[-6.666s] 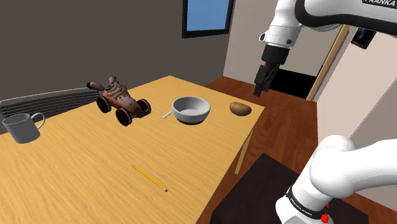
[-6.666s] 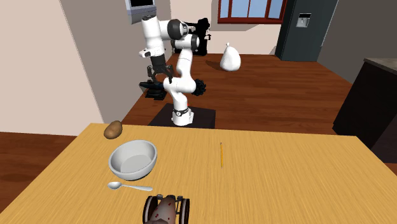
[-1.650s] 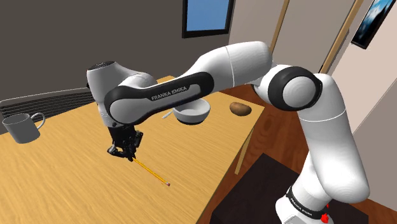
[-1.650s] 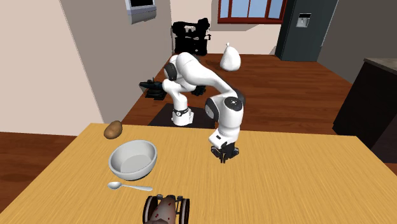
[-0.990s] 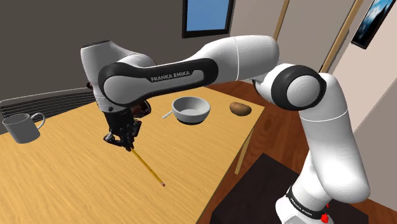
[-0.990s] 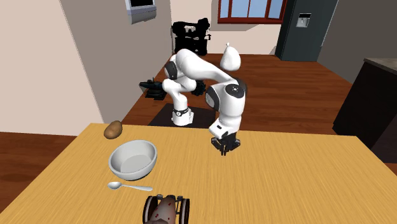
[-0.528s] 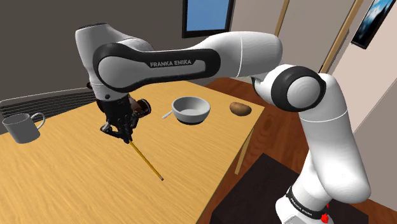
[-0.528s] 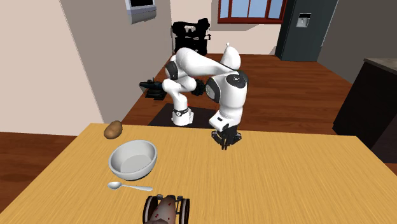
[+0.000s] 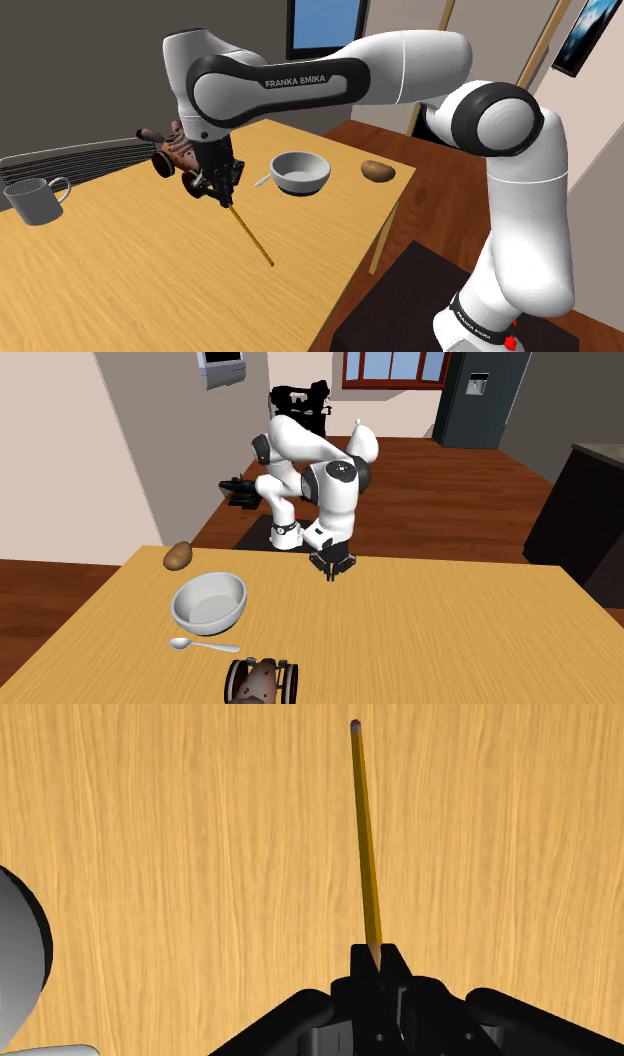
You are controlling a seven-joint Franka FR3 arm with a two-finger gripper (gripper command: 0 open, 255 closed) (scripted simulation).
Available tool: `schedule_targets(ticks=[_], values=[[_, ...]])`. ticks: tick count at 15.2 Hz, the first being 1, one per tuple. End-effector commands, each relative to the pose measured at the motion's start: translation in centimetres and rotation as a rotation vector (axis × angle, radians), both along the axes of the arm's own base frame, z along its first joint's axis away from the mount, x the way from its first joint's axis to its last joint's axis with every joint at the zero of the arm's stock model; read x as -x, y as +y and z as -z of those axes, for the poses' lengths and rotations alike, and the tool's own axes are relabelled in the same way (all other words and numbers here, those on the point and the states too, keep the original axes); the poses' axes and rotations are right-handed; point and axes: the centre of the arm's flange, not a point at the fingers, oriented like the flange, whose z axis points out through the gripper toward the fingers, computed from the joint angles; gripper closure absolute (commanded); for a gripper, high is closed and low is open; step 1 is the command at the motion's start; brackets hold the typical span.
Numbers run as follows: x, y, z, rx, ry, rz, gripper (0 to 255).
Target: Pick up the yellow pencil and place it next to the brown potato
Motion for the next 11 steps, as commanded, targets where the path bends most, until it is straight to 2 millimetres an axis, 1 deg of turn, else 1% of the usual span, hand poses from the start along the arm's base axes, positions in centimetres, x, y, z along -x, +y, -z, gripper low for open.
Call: schedule_targets(ticks=[1, 11], values=[[0.0, -2.7, 0.1, 0.000, 0.000, 0.000, 255], [-0.6, -15.8, 0.1, 0.000, 0.000, 0.000, 255]])
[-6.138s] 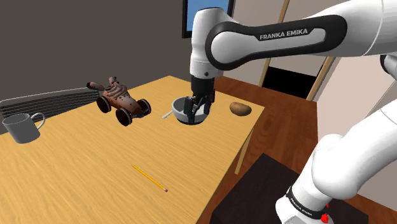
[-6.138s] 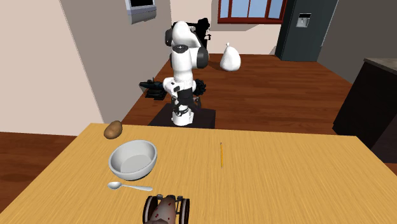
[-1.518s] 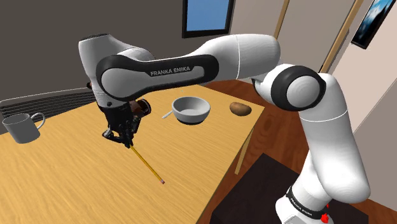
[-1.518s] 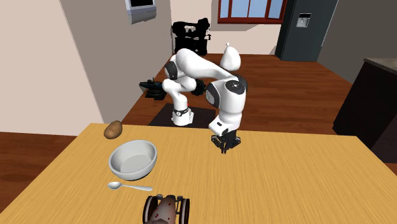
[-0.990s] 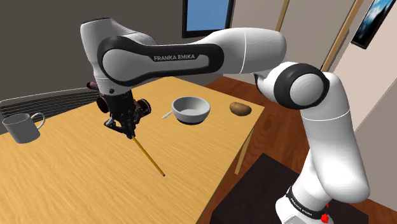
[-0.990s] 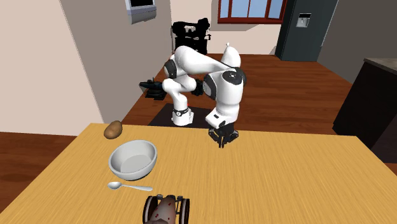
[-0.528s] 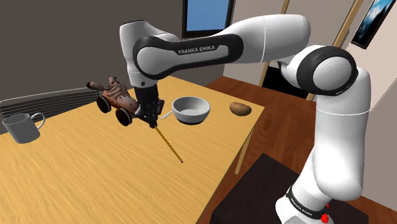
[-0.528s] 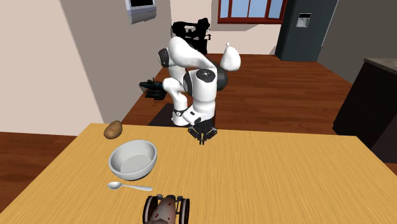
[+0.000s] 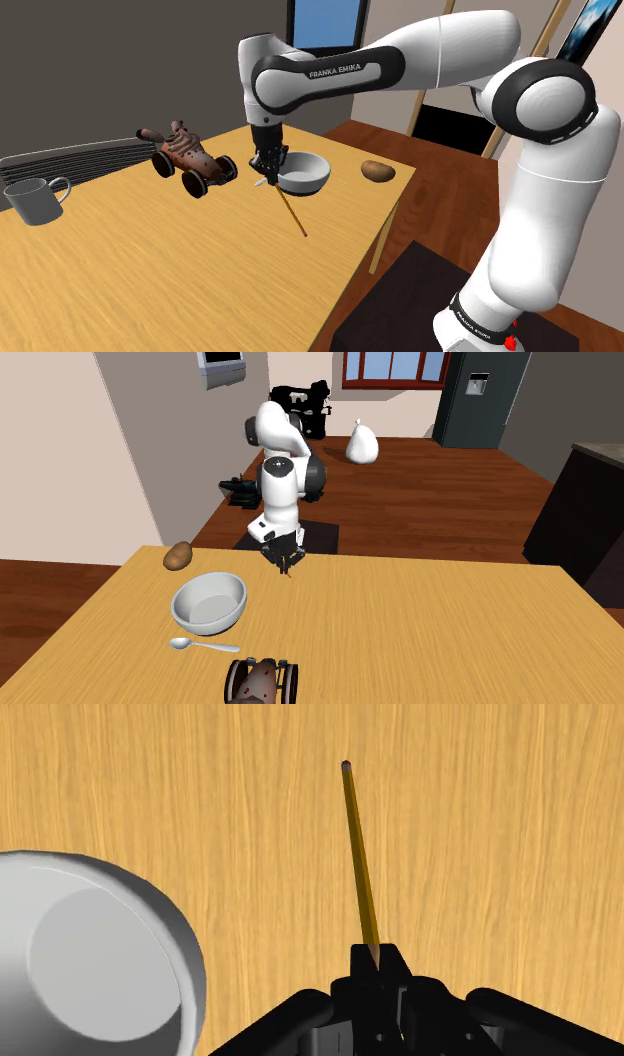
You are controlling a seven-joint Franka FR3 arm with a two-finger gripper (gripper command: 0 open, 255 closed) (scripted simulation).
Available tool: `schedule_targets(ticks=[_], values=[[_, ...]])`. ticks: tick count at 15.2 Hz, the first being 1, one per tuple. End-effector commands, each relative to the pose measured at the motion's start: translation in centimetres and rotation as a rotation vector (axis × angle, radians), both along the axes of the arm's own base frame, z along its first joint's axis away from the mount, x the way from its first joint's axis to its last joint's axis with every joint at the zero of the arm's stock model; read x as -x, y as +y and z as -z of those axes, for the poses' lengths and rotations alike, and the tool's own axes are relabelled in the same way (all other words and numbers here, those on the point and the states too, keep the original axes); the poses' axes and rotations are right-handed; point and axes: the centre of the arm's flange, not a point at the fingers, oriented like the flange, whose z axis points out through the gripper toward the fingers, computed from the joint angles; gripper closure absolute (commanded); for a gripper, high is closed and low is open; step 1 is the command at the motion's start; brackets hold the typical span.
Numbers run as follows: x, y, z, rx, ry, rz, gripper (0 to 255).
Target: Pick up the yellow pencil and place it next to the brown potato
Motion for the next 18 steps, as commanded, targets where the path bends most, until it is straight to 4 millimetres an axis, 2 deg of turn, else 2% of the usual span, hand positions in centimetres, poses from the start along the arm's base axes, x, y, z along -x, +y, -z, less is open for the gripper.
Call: schedule_targets(ticks=[1, 18], values=[[-0.1, -2.8, -0.1, 0.000, 0.000, -0.001, 255], [-1.1, -25.2, -0.2, 0.000, 0.000, -0.001, 255]])
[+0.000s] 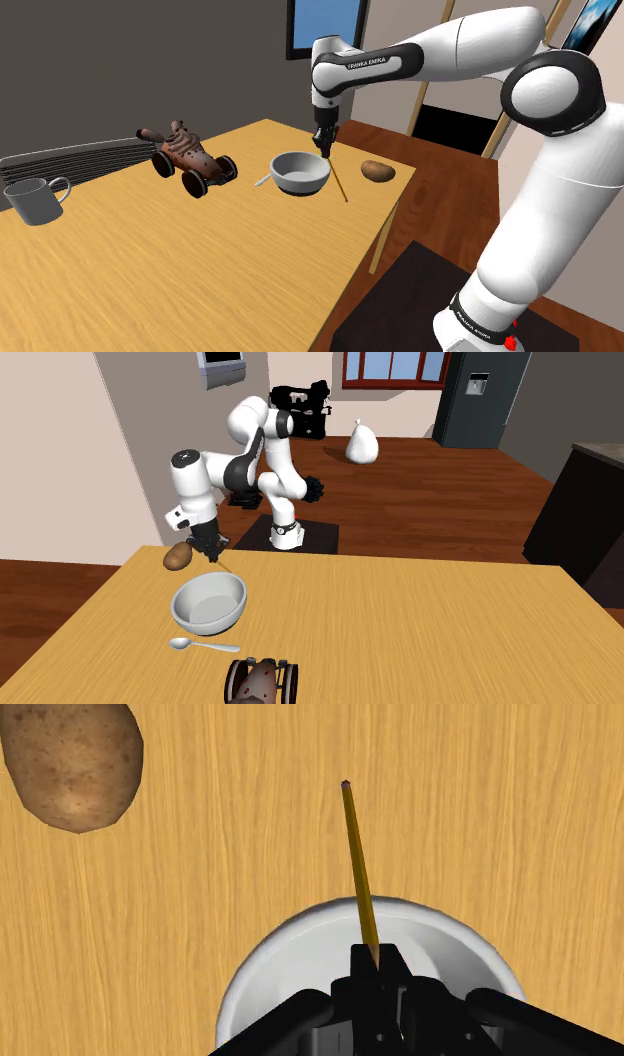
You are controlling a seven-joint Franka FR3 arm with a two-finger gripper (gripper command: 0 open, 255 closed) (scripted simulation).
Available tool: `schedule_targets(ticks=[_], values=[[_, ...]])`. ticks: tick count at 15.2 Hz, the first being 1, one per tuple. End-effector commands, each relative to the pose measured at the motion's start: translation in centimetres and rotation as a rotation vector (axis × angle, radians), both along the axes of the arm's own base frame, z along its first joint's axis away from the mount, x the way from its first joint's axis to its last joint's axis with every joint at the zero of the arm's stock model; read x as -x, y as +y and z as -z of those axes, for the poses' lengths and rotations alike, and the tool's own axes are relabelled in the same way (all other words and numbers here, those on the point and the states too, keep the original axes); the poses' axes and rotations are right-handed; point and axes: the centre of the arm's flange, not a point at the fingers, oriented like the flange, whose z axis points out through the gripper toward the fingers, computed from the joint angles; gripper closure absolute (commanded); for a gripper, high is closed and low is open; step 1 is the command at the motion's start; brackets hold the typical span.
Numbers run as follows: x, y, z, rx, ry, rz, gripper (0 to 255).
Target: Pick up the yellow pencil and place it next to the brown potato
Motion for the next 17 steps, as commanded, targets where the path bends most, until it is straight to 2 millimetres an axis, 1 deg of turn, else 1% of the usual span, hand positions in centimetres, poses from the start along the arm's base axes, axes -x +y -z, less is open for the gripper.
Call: schedule_targets(ticks=[1, 10, 11, 17], values=[[0.1, -2.9, -0.1, 0.000, 0.000, -0.001, 255], [-0.4, -14.7, -0.1, 0.000, 0.000, -0.001, 255], [-0.5, -16.3, -0.1, 0.000, 0.000, -0.001, 255], [-0.5, -16.3, 3.1, 0.000, 0.000, -0.001, 255]])
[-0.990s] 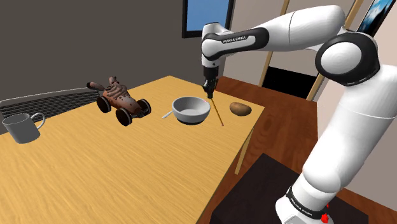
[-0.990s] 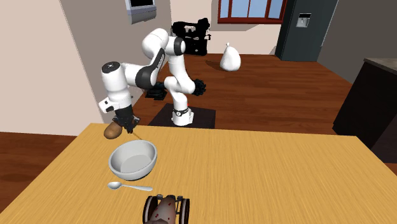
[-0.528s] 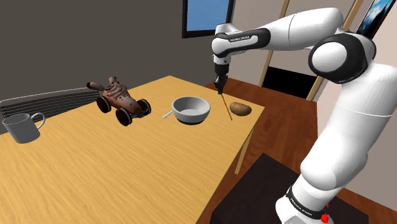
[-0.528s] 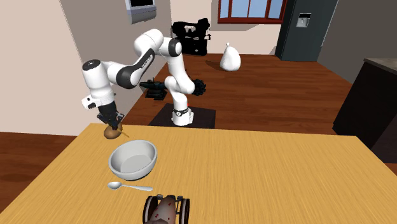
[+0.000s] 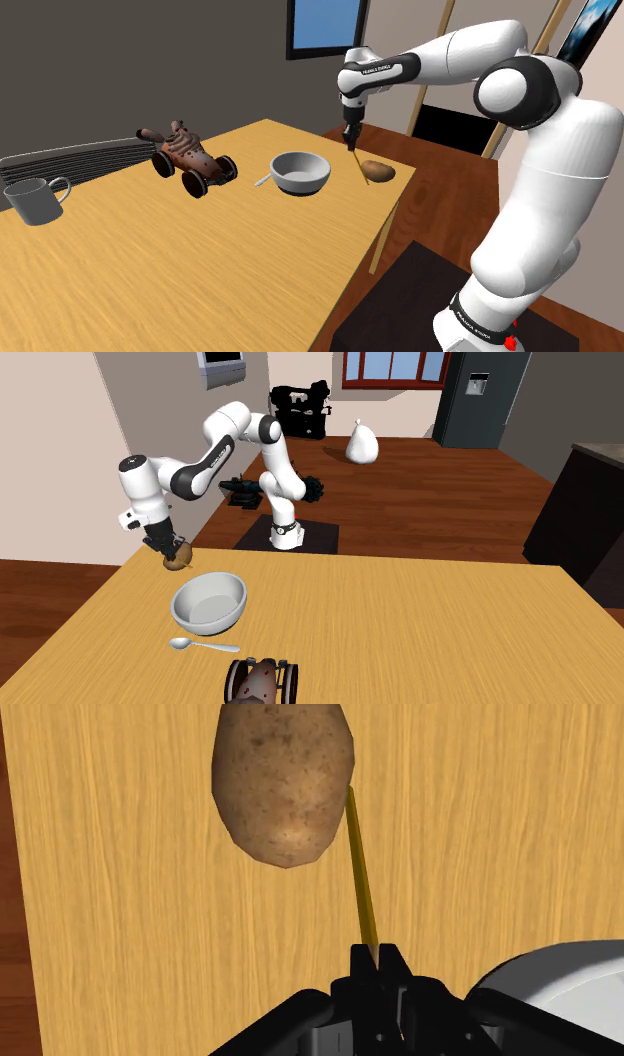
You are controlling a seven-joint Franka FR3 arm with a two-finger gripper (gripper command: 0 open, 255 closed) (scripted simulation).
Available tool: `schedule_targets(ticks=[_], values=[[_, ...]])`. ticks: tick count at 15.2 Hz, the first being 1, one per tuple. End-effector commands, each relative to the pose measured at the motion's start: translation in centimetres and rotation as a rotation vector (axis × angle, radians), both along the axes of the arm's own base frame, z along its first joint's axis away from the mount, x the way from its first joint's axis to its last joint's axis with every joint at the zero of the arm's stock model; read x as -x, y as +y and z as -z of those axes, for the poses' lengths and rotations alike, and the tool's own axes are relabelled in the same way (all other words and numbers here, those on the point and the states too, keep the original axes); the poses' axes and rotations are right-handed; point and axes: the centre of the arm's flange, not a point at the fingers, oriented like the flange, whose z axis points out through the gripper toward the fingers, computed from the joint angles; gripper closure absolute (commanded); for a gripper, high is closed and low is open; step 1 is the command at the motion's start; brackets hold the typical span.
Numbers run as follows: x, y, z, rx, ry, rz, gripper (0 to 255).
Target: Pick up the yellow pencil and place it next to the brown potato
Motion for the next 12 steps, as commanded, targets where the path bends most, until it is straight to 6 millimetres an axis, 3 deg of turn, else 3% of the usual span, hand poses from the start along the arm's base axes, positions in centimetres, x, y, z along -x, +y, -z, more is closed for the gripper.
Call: schedule_targets(ticks=[1, 12], values=[[0.1, 0.0, 1.0, 0.000, 0.001, 0.000, 255], [0.1, 0.0, 6.8, 0.000, 0.001, 0.000, 255]])
